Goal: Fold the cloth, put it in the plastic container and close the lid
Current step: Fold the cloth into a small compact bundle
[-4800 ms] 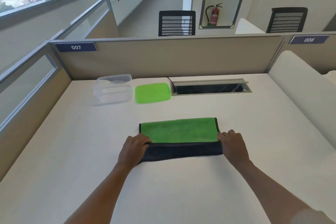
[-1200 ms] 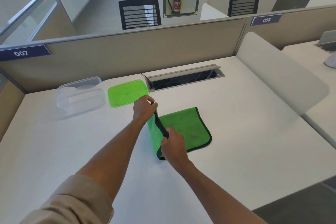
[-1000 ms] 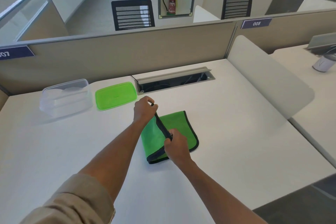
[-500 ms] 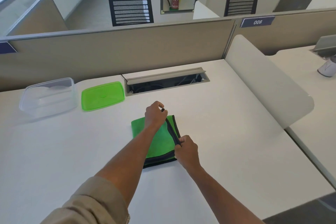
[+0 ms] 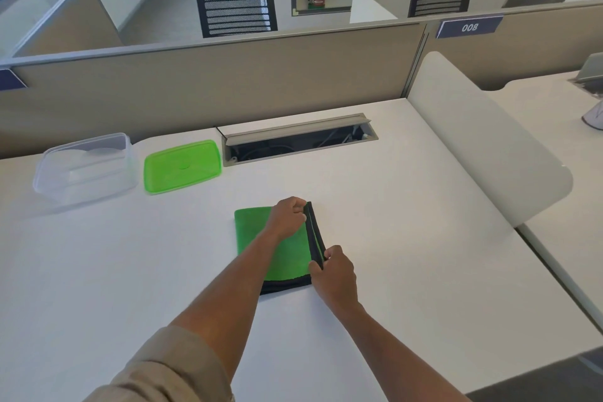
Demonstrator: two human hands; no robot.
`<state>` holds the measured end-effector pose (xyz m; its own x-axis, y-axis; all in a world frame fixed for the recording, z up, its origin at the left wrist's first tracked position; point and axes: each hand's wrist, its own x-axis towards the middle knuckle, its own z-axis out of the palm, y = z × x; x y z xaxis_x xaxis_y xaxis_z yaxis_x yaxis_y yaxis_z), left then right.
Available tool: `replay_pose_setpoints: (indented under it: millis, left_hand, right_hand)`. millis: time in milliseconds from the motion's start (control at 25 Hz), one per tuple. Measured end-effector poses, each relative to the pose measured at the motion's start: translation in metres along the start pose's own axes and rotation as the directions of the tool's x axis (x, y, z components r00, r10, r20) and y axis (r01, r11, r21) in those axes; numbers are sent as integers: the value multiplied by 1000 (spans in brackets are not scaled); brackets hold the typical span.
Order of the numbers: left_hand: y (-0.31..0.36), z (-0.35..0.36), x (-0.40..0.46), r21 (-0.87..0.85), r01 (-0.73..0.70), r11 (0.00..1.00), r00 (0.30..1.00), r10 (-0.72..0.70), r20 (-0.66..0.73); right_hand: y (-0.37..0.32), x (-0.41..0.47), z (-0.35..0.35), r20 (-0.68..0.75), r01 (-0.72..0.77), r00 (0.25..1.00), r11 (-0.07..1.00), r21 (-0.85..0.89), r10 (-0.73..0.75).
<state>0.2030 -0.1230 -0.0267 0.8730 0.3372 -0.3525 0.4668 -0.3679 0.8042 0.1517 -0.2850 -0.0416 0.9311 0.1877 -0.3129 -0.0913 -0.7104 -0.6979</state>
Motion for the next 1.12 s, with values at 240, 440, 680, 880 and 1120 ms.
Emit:
replay_pose_setpoints:
  millis: [240,440,680,880,1120]
  left_hand:
    - [-5,-4,-24,15,-96,995,995,96,-7]
    - [-44,-7,-58,371,-146,917,939,246,-239]
    - [-84,-9,-82,662,-7,749,945,222,-241]
    - [-93,-6,-80,727,-27,686,978,168,-122]
    - [-100,-7,-75,727,-20,686,991,112,-77]
  right_hand:
    - [0,3,3,23,69,997,996,-51,-68]
    - [4,0,4,-59,123,990,991,-45,-125]
    - [-9,3,23,-30,496,836,776,-389,-548]
    - [-19,28,46,350,623,781,613,-485,-517]
    - [4,46,43,368,651,748,504,-567,-552]
